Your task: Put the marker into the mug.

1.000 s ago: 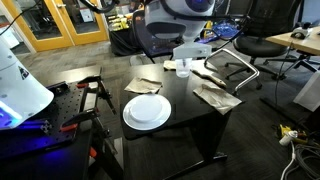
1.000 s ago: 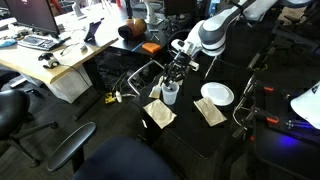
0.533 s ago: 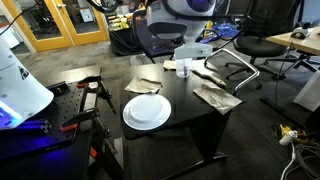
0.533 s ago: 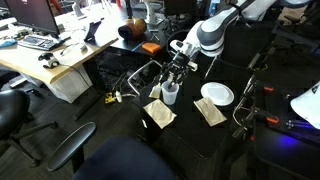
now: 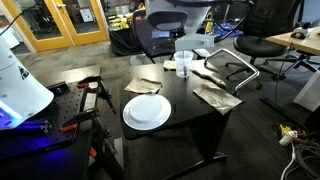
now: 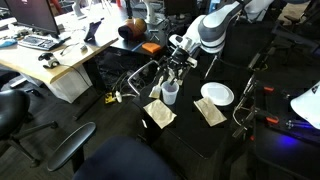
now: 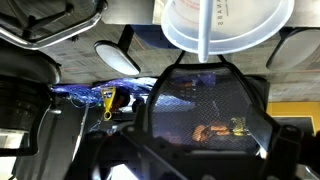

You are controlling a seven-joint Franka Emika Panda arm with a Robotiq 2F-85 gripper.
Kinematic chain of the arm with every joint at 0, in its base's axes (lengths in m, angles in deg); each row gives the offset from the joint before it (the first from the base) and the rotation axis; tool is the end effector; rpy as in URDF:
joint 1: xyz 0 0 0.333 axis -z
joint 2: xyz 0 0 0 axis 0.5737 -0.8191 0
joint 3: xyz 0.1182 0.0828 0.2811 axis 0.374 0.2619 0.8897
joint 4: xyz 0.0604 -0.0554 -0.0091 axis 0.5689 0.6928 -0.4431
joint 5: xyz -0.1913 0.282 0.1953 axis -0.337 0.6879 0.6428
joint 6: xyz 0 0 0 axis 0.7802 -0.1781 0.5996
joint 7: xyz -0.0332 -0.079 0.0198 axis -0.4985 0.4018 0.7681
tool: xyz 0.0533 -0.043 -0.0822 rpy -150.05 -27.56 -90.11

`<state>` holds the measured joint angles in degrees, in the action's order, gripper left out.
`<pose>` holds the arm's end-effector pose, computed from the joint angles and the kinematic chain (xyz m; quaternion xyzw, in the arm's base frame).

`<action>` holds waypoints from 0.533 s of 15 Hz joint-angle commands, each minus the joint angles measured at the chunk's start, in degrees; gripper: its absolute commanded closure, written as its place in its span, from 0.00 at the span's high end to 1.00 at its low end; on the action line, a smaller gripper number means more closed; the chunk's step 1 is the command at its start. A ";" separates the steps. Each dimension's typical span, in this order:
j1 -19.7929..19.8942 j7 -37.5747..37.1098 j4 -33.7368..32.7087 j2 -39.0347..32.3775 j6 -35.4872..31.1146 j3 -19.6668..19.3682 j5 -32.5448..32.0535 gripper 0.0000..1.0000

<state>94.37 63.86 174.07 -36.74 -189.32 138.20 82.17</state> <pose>0.5861 0.0354 0.1639 -0.7220 -0.5370 -0.3762 0.2208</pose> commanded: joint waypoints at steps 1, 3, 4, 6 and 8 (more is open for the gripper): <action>-0.50 -6.68 3.21 8.09 -1.91 0.32 0.07 1.00; -1.02 -10.14 3.74 11.69 -1.64 0.18 0.26 1.00; -1.18 -11.61 3.93 13.26 -1.15 0.22 0.20 1.00; -1.44 -14.16 4.24 15.97 -0.36 0.26 0.11 1.00; -1.66 -15.92 4.53 18.17 0.47 0.26 -0.06 1.00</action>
<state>93.21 52.25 176.54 -24.92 -189.37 138.76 82.17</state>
